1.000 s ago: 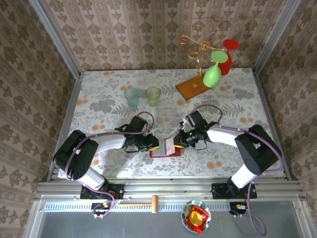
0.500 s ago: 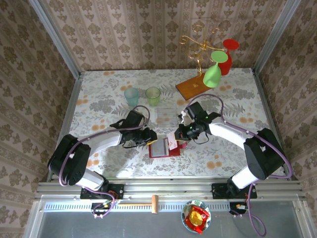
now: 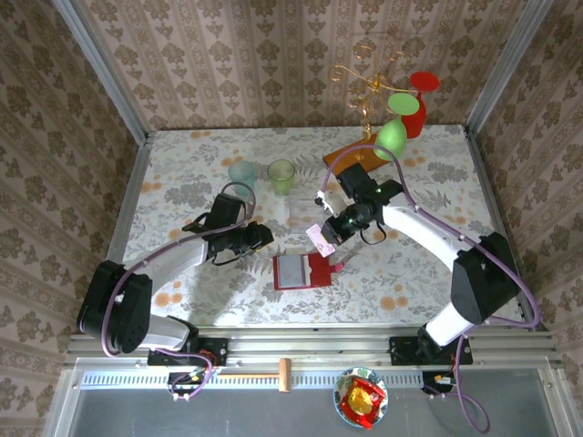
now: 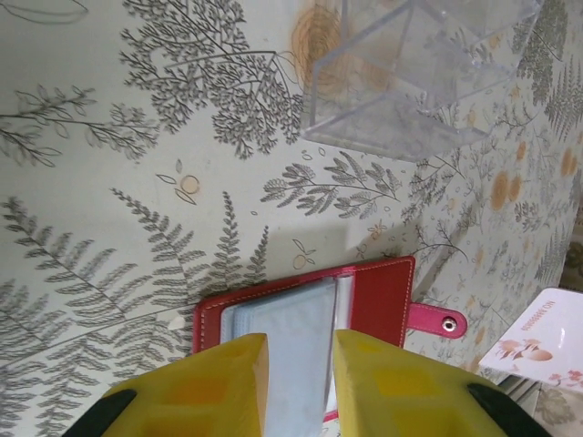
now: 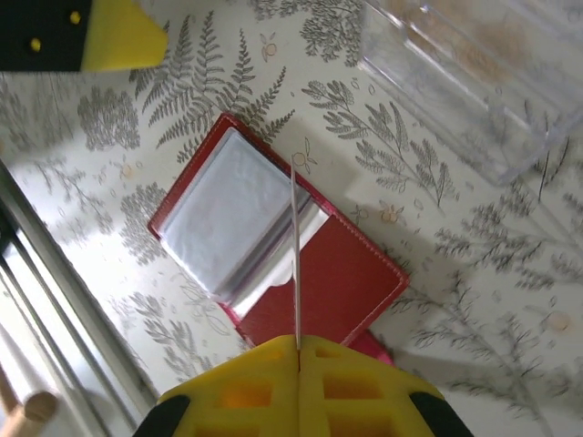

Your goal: Take the credit cards out of the card holder

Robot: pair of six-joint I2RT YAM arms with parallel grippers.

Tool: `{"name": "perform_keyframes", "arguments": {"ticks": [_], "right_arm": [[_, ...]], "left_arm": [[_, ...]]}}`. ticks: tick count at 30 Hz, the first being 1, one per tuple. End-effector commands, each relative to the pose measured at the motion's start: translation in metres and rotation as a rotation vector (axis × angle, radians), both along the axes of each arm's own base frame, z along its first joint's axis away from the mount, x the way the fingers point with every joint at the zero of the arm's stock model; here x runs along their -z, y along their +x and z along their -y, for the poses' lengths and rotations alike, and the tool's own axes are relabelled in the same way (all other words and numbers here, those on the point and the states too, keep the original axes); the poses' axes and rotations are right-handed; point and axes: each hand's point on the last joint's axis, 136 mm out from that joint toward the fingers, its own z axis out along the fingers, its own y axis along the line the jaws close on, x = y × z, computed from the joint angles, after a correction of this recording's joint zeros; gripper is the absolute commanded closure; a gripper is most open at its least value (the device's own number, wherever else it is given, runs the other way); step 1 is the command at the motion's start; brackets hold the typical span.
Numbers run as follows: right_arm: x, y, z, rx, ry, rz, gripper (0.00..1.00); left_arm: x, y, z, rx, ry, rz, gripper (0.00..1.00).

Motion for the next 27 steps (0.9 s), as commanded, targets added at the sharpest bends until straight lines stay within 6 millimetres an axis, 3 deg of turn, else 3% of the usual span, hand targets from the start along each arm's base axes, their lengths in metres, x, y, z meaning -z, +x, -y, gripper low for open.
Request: {"name": "perform_keyframes", "arguments": {"ticks": [1,6,8,13,20,27], "right_arm": [[0.005,-0.001,0.01,-0.219,-0.115,0.053,1.0],[-0.001,0.021,0.014,-0.35,-0.236,0.128,1.0],[-0.001,0.027,0.014,-0.405,-0.274,0.136,1.0],[-0.006,0.047,0.011,-0.52,-0.334,0.16,1.0],[-0.01,0.07,-0.004,-0.619,-0.335,0.175,1.0],[-0.001,0.086,-0.014,-0.669,-0.341,0.154,1.0]], "left_arm": [[0.001,0.0,-0.005,0.042,0.016,0.031,0.74],[0.0,0.002,-0.004,0.066,0.024,0.041,0.74],[0.001,0.011,-0.012,0.016,0.017,0.042,0.74],[-0.003,0.018,-0.011,-0.039,-0.024,0.05,0.74],[-0.009,0.025,-0.02,-0.086,-0.021,0.074,0.74],[-0.01,0.03,-0.023,-0.114,-0.045,0.081,0.74]]}}
